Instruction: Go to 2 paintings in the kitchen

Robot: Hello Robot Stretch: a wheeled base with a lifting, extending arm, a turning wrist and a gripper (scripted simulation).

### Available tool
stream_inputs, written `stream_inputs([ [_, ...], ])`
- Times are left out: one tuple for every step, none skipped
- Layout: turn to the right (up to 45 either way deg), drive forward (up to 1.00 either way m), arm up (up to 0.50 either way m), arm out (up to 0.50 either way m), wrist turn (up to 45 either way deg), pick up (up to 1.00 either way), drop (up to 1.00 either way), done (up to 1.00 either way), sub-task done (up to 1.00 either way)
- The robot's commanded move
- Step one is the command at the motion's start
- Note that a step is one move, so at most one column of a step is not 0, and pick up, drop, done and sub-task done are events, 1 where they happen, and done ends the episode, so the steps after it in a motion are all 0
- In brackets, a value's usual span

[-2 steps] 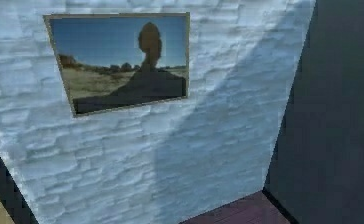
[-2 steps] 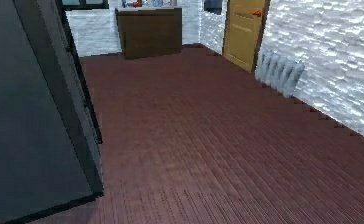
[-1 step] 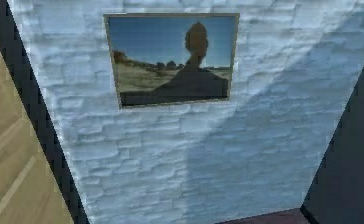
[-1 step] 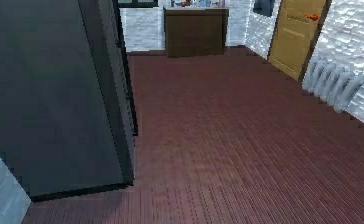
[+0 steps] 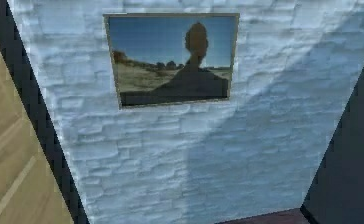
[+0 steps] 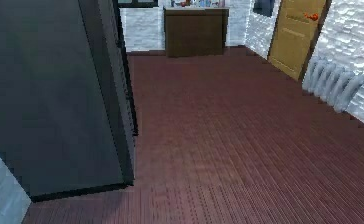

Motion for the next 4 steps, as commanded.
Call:
stream_inputs([
  [45.0,0.0,0.0,0.0,0.0,0.0,0.0,0.0,0.0],
  [45.0,0.0,0.0,0.0,0.0,0.0,0.0,0.0,0.0],
  [15.0,0.0,0.0,0.0,0.0,0.0,0.0,0.0,0.0],
  [3.0,0.0,0.0,0.0,0.0,0.0,0.0,0.0,0.0],
])
